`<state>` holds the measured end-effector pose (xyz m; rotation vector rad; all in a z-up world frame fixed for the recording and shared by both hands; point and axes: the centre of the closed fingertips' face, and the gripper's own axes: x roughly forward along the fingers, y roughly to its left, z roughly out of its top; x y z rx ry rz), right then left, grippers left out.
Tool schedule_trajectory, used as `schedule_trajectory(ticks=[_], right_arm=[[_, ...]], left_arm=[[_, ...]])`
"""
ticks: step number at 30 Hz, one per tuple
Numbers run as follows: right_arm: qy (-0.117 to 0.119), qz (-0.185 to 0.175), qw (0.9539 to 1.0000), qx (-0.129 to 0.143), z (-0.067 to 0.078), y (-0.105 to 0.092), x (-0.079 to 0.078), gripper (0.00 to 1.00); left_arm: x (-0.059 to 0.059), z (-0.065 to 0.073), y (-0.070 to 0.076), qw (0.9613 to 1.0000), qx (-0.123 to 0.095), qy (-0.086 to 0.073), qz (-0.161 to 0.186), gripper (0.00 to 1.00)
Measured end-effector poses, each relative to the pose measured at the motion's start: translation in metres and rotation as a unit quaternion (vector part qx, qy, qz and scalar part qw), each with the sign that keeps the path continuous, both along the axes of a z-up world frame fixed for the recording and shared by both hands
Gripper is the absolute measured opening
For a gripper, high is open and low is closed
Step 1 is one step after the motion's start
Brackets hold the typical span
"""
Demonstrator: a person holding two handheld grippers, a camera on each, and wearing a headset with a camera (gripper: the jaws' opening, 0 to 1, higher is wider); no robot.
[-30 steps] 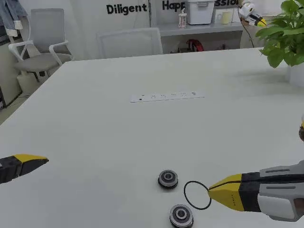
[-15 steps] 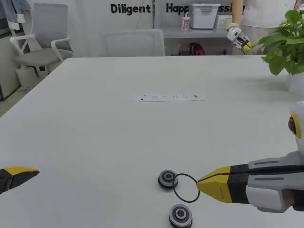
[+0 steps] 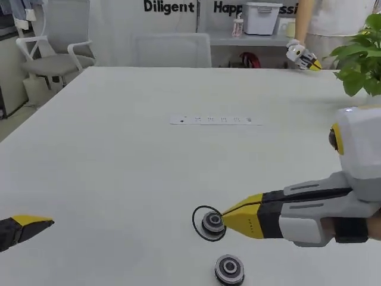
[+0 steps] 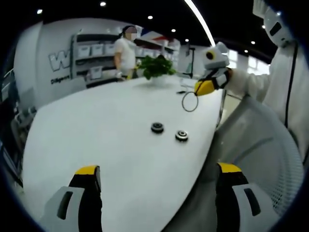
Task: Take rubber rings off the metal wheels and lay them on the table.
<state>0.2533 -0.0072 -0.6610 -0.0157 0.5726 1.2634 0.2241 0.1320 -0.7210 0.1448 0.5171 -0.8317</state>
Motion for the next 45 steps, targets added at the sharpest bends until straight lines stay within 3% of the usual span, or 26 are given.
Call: schedule_trajectory(ticks=[16, 20, 28, 34, 45], right_arm=[[0.005, 0.039, 0.9992, -0.009, -0.008, 0.033, 0.013, 0.00], [0.018, 0.051, 0.9985, -0.009, -0.012, 0.042, 0.011, 0.00], [0.012, 0.074, 0.9971, -0.015, -0.013, 0.057, 0.013, 0.00], [0.020, 0.085, 0.9959, -0.025, -0.026, 0.064, 0.013, 0.00], [0.038, 0.082, 0.9942, -0.057, -0.063, 0.067, 0.015, 0.00]], left_arm=[[-0.001, -0.006, -0.002, 1.0000, 0.000, 0.009, 0.003, 1.00], [-0.001, -0.009, 0.001, 0.9999, 0.001, 0.013, 0.004, 1.00], [-0.002, -0.011, 0.004, 0.9998, 0.008, 0.014, 0.006, 1.00], [-0.003, -0.012, 0.003, 0.9998, 0.007, 0.018, 0.007, 1.00], [-0.004, -0.015, 0.004, 0.9996, 0.011, 0.024, 0.008, 1.00]])
